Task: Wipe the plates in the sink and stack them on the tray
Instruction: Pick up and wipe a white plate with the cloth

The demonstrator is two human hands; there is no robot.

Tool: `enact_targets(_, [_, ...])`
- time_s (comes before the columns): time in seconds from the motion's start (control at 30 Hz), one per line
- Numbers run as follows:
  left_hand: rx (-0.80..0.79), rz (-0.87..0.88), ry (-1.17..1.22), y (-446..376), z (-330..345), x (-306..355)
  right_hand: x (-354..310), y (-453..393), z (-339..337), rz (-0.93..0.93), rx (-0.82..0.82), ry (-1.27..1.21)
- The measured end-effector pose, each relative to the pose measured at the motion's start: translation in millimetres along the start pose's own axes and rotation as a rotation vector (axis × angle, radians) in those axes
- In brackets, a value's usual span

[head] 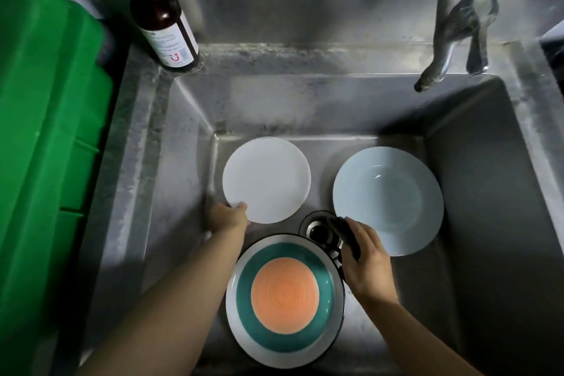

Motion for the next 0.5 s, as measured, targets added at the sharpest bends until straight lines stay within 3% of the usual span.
enact_targets(0.17, [0.025, -0.103, 0.075, 7.1, -8.1, -0.1, -3.2, 0.7, -5.2, 0.041, -0.012, -0.008])
enact_targets(0.3, [0.075, -0.041, 0.133, 34.3, -9.3, 2.5, -8.6, 0.2, -14.2, 0.135, -0.020, -0.042])
enact_targets(0.5, [-0.019, -0.011, 0.405, 78.1, -16.4, 15.3, -28.2, -3.5, -38.6, 0.156, -0.020, -0.081])
Point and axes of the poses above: each hand's wrist, its own y-axis away from the middle knuckle, its own z-axis out of the palm, x = y × z, the point moved 4 cm from there along -y, towards the middle knuckle, and after that the axes turned 1 degree about x, right-handed, at the moved point
